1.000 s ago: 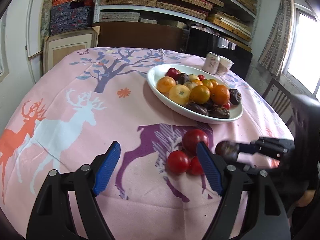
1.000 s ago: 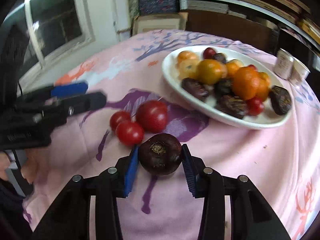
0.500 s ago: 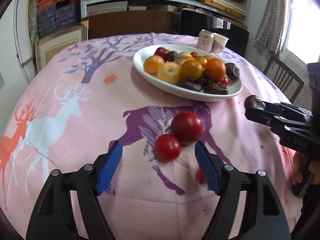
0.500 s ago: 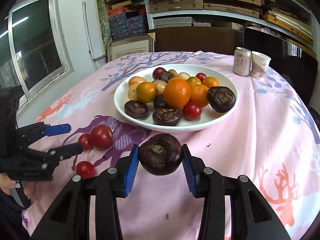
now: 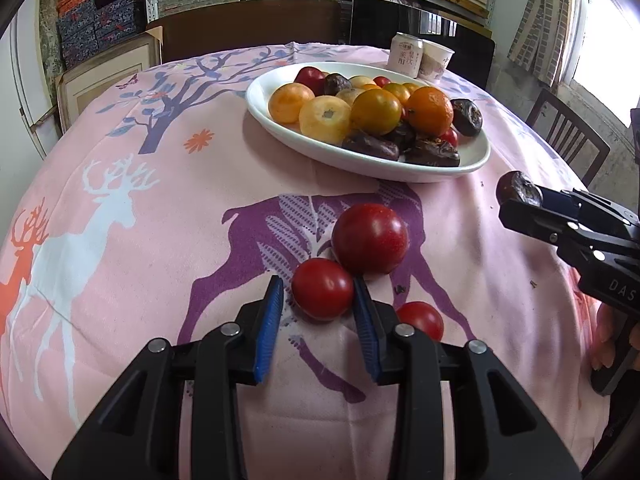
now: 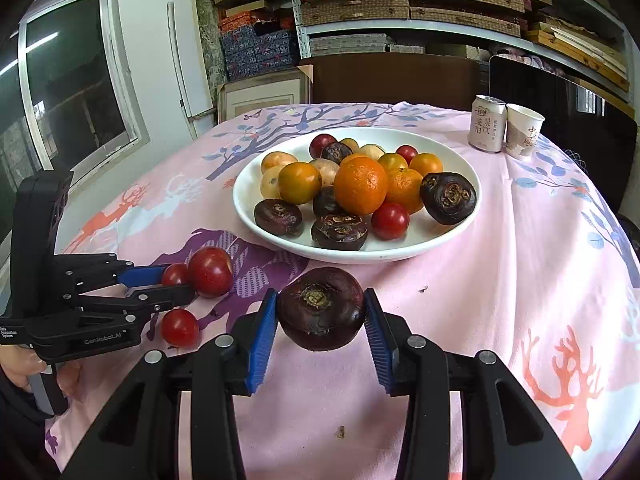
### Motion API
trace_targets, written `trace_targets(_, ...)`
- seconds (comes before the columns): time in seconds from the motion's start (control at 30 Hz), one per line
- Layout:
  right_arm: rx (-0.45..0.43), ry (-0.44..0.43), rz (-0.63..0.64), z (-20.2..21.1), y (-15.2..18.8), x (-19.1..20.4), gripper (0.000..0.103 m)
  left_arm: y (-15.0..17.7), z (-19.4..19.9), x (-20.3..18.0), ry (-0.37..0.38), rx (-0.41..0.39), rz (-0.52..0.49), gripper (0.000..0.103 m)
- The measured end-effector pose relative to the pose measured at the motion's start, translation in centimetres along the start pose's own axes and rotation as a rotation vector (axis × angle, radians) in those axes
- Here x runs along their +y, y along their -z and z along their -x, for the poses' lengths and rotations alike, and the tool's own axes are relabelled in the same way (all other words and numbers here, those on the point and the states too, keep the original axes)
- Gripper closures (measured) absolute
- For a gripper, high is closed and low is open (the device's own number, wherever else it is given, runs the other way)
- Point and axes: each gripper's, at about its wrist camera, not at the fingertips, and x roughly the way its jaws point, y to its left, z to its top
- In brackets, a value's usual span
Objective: Organize fruits
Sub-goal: 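Grasp a dark purple fruit with the right tool while the left tool grasps a red tomato, then carry both fruits onto the white plate and open both tools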
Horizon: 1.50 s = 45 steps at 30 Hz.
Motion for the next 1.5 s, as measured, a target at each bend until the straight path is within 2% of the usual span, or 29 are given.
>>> trace_targets(0.03,-0.001,0.0,-0.001,0.0,0.0,0.0,0.06,0.0,0.0,0.0,-0.001,-0.002,-0.001,0.068)
trace_targets(0.1,-0.003,0.002,-0.003,0.1,0.0,0.0,0.06,0.0,0.1,-0.2,0.008,-0.008,-0.01,0.075)
trace_targets(0.53,-0.022,0.0,-0.015,0.4,0.0,-0.3,0.06,0.2,2.6,-0.5,-0.02,-0.134,-0.015,0.075)
trace_targets(0.73,-0.035,-0.003,-0.026,0.7,0.0,-0.5,0.06,0.1,3.3,-0.2,-0.027,-0.164,-0.009,0.075)
trace_targets(1.0,-0.061,-0.028,-0.066,1.4,-0.2,-1.1,0.06,0.3,4.4,-0.2,-0.021,-0.2,-0.003,0.074)
trace_targets(1.1,-0.075,-0.057,-0.104,1.9,-1.1,-1.7,0.06,-0.1,5.2,0.1,0.006,-0.219,0.011,0.074)
trace_targets(1.2,-0.108,-0.049,-0.109,2.9,-3.2,-2.5,0.06,-2.0,6.0,-0.2,0.018,-0.227,-0.012,0.074)
trace_targets(1.33,-0.15,-0.023,-0.111,3.3,-7.4,-3.6,0.06,-6.5,6.7,-1.0,0.044,-0.256,-0.039,0.074)
trace_targets(1.4,-0.165,0.001,-0.09,2.8,-9.3,-3.8,0.06,-8.6,6.1,-1.3,0.061,-0.257,-0.036,0.074)
trace_targets(1.5,-0.157,0.026,-0.07,0.8,-11.1,-3.8,0.06,-11.3,3.3,-1.4,0.076,-0.216,-0.015,0.074)
